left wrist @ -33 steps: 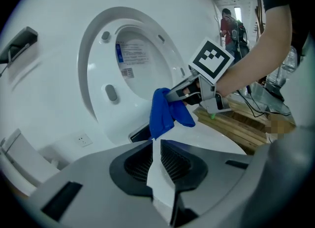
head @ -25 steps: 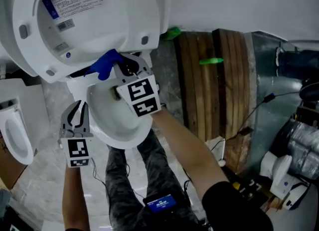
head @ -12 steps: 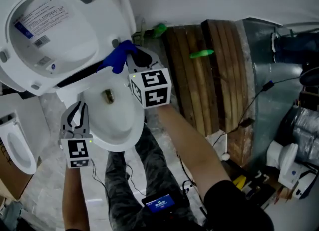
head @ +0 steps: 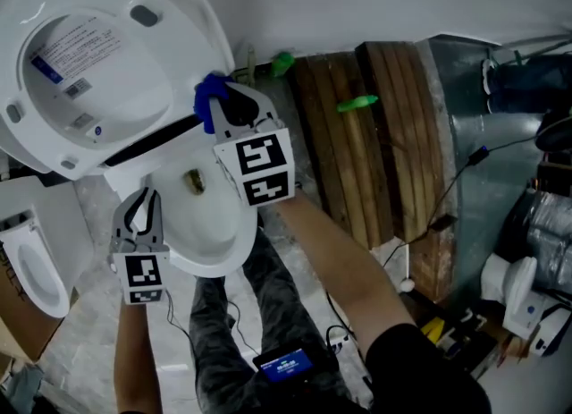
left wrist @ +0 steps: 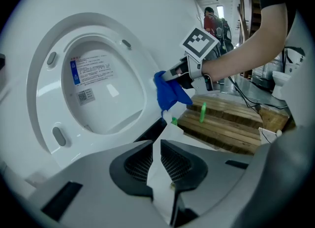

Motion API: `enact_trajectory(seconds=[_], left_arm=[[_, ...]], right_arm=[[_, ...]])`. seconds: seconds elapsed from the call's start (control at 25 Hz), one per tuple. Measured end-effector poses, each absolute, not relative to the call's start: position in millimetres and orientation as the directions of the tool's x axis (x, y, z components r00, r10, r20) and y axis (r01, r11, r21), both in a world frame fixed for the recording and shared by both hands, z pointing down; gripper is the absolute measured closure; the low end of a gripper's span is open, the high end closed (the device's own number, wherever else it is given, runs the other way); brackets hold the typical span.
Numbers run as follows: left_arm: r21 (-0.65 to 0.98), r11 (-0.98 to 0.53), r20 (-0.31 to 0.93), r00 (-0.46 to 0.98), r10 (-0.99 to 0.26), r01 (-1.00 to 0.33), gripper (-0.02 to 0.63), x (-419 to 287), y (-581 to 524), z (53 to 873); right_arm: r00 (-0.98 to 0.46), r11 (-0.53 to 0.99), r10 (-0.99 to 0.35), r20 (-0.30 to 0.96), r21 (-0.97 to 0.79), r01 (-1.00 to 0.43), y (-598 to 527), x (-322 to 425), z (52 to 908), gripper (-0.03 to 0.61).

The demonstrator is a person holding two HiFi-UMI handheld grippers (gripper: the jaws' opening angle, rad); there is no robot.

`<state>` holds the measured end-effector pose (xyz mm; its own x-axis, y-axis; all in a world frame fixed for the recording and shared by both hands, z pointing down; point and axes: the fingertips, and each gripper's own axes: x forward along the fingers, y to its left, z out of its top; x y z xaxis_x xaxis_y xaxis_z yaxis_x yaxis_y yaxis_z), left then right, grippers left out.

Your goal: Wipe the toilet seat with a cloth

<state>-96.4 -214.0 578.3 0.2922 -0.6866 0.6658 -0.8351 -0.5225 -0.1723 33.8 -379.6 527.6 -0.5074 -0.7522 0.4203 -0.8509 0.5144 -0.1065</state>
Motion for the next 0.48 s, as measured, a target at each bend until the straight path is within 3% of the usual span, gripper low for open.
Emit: enact_trajectory(seconds=[0.2, 0.48], left_arm=[[-0.178, -0.511, 0.666, 0.28, -0.692, -0.841, 0.56, -106.2, -212.8, 578.2], [-0.181, -0.497, 0.658, 0.271, -0.703, -0.849, 0.56, -114.5, -208.2, 569.6]], right_arm=[[-0.512, 0.523, -0.788, 0.343, -0.068, -0.85, -380.4, 16.0, 497.0, 0.531], [-0.456, 0.472, -0.828, 0.326, -0.032, -0.881, -404.5, -1.8, 473.9, 0.531]])
